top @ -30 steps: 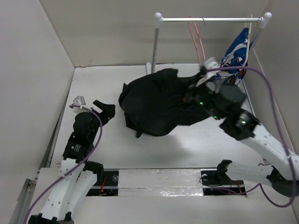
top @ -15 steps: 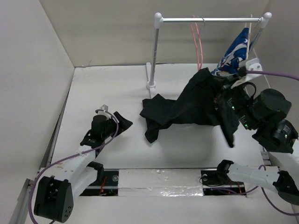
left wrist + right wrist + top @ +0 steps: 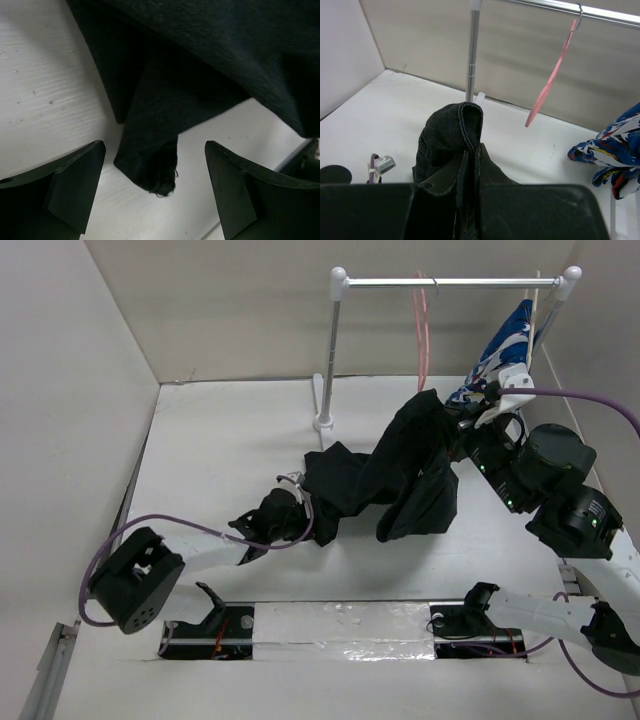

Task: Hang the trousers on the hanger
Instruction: Flatten out the trousers at the center of the board.

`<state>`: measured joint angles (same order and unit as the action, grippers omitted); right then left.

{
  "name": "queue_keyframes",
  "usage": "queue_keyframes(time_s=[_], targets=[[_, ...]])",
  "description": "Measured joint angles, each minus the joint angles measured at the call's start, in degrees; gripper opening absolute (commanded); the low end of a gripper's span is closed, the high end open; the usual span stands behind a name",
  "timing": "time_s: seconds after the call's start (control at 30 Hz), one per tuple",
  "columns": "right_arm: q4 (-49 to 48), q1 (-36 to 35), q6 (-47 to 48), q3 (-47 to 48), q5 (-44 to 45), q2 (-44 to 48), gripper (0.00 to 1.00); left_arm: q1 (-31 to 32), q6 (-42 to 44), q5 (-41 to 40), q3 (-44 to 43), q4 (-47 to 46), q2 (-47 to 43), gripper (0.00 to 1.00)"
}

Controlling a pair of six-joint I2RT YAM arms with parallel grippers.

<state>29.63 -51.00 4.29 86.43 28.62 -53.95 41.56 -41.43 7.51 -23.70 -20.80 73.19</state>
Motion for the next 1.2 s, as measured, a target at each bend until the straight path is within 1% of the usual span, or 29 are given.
queue_keyframes(time_s=[0.07, 0.13, 0.2, 0.23, 0.27, 0.3, 0.33, 0.43, 0.47, 0.53, 0.6, 0.7, 0.77, 0.83, 0.87, 0.9, 0.93, 1.0, 1.07, 1.1, 1.13, 1.2], targets=[[0.1, 0.0, 0.0, 0.0, 0.1, 0.3, 0.0, 1.5, -0.5, -2.2, -0.6, -2.1, 3.3, 0.8], [0.1, 0.3, 0.0, 0.0, 0.1, 0.6, 0.0, 1.6, -0.9, -4.2, -1.2, -4.2, 4.9, 0.82], [0.2, 0.4, 0.0, 0.0, 0.1, 0.8, 0.0, 1.6, -1.3, -6.3, -2.7, -5.6, 7.2, 0.77], [0.2, 0.4, 0.0, 0.0, 0.1, 0.8, 0.0, 1.7, -1.4, -7.4, -3.9, -5.6, 8.5, 0.6], [0.2, 0.4, 0.0, -0.1, 0.0, 0.9, 0.0, 1.9, -1.3, -9.4, -5.5, -5.1, 10.1, 0.45], [0.2, 0.4, 0.0, -0.2, -0.2, 1.1, 0.0, 1.9, -1.7, -10.4, -7.3, -5.0, 12.2, 0.24], [0.3, 0.4, 0.0, -0.3, -0.2, 1.3, 0.0, 2.0, -1.9, -12.2, -9.0, -3.8, 13.8, 0.0], [1.0, 0.4, 0.0, -0.4, -0.6, 2.2, 0.0, 1.4, -2.0, -17.3, -12.2, 1.2, 14.4, 0.0], [1.3, 0.4, 0.0, -0.5, -0.8, 2.6, 0.0, 0.6, -1.9, -18.7, -12.5, 2.8, 13.0, 0.0], [2.3, 0.4, -0.1, -0.7, -1.5, 3.6, 0.0, -2.4, -1.8, -20.8, -12.4, 7.4, 7.3, 0.0], [3.6, 0.3, -0.4, -0.8, -3.1, 4.6, 0.0, -7.4, -1.7, -21.7, -12.1, 11.4, -1.0, 0.0], [5.3, -1.0, -1.3, -0.7, -8.3, 5.1, 0.0, -18.4, -1.0, -22.4, -12.0, 15.8, -16.3, 0.0], [6.2, -3.9, -2.0, -0.1, -13.3, 4.3, 0.0, -26.1, -0.1, -21.7, -12.6, 19.3, -25.6, 0.0], [7.0, -6.6, -2.6, 1.9, -19.0, 1.9, 0.0, -33.0, 1.7, -20.9, -15.1, 24.3, -31.2, 0.0], [7.6, -7.5, -2.8, 3.7, -21.9, 0.5, 0.0, -35.5, 2.6, -20.6, -17.1, 27.3, -33.0, 0.14], [7.6, -8.0, -3.1, 4.7, -23.7, -0.5, 0.0, -37.3, 3.8, -20.2, -19.6, 30.1, -34.2, 0.34], [7.5, -8.5, -3.7, 6.3, -26.9, -1.9, 0.0, -38.3, 5.5, -19.6, -21.9, 32.5, -34.9, 0.61], [7.7, -8.7, -5.0, 6.6, -29.3, -1.5, 0.0, -39.0, 7.6, -18.8, -26.4, 36.2, -35.6, 0.71], [8.8, -8.7, -6.5, 6.4, -29.0, 1.2, 0.0, -39.1, 9.4, -18.8, -28.5, 38.8, -36.6, 0.75], [9.2, -8.7, -7.0, 6.3, -28.2, 3.0, 0.0, -39.1, 10.2, -19.0, -28.5, 39.9, -37.5, 0.77], [9.6, -8.7, -7.6, 6.1, -26.9, 5.3, 0.0, -39.1, 11.0, -19.5, -28.3, 41.2, -38.4, 0.84], [10.0, -8.7, -8.8, 4.3, -21.6, 10.3, 0.0, -39.1, 11.9, -20.6, -26.8, 42.6, -39.6, 0.85]])
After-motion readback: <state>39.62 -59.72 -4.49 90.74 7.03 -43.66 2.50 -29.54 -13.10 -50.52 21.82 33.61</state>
